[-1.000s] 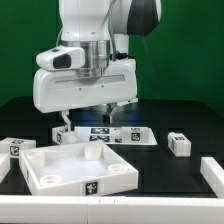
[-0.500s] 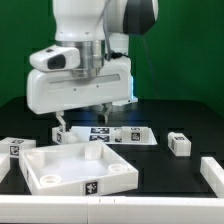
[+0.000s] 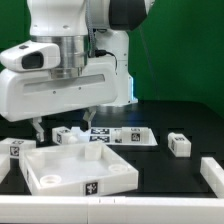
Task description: Assemble square table
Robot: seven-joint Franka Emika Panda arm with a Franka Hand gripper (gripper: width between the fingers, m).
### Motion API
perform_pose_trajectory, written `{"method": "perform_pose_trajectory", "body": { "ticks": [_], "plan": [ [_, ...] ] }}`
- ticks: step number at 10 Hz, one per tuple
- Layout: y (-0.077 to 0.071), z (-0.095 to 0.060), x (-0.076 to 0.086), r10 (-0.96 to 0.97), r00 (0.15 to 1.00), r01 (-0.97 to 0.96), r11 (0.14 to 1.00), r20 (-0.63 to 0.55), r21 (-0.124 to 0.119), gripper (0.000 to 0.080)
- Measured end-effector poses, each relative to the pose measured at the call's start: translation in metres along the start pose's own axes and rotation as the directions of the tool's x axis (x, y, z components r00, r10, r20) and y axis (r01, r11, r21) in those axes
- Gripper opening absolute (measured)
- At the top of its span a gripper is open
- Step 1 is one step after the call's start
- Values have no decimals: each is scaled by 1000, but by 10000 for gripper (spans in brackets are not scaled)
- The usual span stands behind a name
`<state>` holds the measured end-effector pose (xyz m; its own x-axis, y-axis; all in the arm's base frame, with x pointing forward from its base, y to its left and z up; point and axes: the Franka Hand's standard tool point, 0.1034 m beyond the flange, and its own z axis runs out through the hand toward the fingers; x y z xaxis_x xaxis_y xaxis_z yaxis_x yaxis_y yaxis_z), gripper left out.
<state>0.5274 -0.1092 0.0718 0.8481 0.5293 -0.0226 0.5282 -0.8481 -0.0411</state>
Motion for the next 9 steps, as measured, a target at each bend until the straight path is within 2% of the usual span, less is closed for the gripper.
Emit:
{"method": "perform_pose_trajectory", "body": {
  "ticks": [1,3,4,5,6,7,9],
  "plan": [
    [4,3,0,4,1000,-4,1000,2,2,649],
    [29,22,11,32,999,-32,999,5,5,649],
    [33,27,15,31,999,-31,999,4,4,649],
    [35,35,13,15,1000,-15,1000,1,4,649],
    [44,40,10,8,1000,-8,1000,-6,5,649],
    [51,48,7,5,1000,-5,1000,5,17,649],
    [55,59,0,-12,1000,12,1000,3,14,649]
  ]
}}
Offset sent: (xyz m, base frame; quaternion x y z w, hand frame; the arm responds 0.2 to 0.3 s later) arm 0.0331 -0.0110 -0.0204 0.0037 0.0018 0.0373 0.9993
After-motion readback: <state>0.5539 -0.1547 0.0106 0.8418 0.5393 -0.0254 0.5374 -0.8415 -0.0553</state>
